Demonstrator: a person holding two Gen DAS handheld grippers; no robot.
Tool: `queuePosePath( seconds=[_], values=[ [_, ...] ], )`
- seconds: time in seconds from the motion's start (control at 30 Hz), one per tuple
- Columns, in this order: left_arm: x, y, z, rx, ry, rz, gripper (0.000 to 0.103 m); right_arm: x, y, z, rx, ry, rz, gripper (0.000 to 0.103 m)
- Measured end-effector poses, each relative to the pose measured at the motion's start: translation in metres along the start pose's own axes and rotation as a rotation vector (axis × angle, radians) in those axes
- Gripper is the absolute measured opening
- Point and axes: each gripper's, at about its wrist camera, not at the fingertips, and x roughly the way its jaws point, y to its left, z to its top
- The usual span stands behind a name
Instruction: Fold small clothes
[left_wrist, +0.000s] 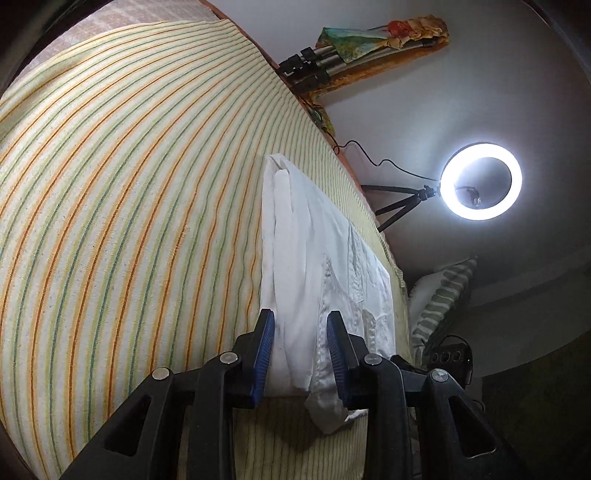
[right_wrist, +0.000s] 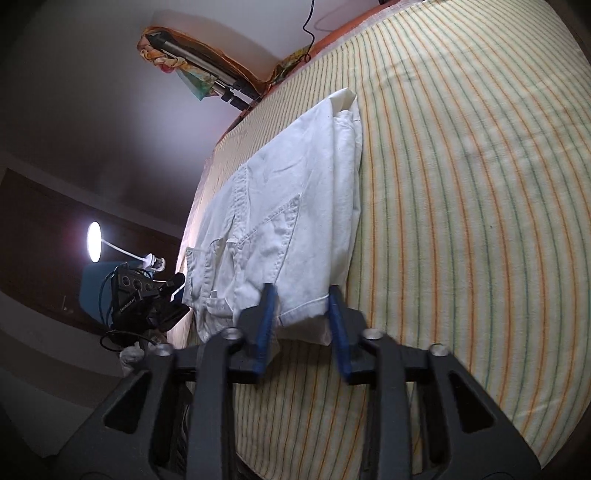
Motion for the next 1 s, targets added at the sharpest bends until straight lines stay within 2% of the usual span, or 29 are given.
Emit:
queuePosePath(
  seconds=[0.1,0.27,0.37,0.47,0.5,0.53,0.6,0.77,0.8,0.87,0.9,1.0],
  values=[
    [0.008,0.000,0.003,-0.009,0.015,-0.017,0.026,0.001,-0.002,0.002,0.002,0.003,-0.001,0.014],
    [0.013,0.009,0.009,-0.084,-0.007,-0.057,0.010,-0.002,-0.007,0.000,0.019,-0.005,0.021,0.010],
    [0.005,-0.005,0.005,-0.003,-0.029,0.002,0.005,-0.005,-0.004,0.001,0.014,-0.007,0.024,0.007],
    [0.002,-0.017,-0.001,0.118,-0.037,0.127,0.002,-0.004,-0.003,0.001,-0.007,0.000,0.000,0.006],
    [0.003,-0.017,-0.002,0.125,-0.033,0.140,0.001,-0.001,-0.005,0.000,-0.010,0.010,-0.014,0.006],
    [0.002,-0.013,-0.001,0.108,-0.029,0.121,0.001,0.001,-0.008,0.000,-0.003,0.014,-0.012,0.006],
    [-0.003,-0.008,0.000,0.083,-0.046,0.102,0.000,-0.002,-0.013,0.000,0.033,-0.001,0.029,0.005],
    [-0.015,-0.009,0.002,0.097,-0.079,0.118,0.000,-0.004,-0.011,0.000,0.008,-0.001,0.002,0.005],
    [-0.017,-0.009,0.003,0.093,-0.075,0.102,0.000,-0.003,-0.009,0.000,0.000,0.003,-0.012,0.006],
    [-0.015,-0.009,0.003,0.080,-0.057,0.078,0.013,-0.004,-0.003,0.000,-0.026,0.011,-0.011,0.007],
    [-0.014,-0.008,0.004,0.078,-0.051,0.072,0.023,-0.006,-0.002,0.000,-0.026,0.012,-0.005,0.009],
    [-0.004,-0.008,0.005,0.080,-0.033,0.084,0.025,-0.009,0.002,0.000,-0.028,0.014,-0.006,0.009]
  ],
)
